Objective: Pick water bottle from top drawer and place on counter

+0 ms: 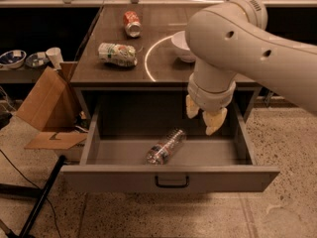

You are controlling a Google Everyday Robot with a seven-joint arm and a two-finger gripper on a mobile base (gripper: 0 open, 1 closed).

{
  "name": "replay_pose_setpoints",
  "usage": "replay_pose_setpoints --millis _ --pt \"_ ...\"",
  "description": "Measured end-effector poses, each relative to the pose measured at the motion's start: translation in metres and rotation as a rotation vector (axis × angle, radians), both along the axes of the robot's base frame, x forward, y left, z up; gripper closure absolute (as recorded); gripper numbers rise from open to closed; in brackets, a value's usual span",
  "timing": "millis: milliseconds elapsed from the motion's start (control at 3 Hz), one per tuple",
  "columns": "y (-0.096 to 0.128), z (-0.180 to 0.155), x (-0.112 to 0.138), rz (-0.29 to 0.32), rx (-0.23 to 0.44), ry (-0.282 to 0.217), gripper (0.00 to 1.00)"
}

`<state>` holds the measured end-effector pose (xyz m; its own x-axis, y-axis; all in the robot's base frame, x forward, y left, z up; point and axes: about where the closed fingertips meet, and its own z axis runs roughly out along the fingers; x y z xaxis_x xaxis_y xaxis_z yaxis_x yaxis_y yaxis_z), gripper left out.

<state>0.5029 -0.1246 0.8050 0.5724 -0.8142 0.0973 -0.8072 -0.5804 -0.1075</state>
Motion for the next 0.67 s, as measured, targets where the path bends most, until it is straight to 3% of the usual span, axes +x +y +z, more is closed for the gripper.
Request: replay_pose_setpoints --millis 333,667 --pt "0.0098 -0.0136 0.0006 -0.008 0.034 0.013 0.0" --pt "0.0098 -0.0136 0.0006 -0.008 0.034 0.013 0.0"
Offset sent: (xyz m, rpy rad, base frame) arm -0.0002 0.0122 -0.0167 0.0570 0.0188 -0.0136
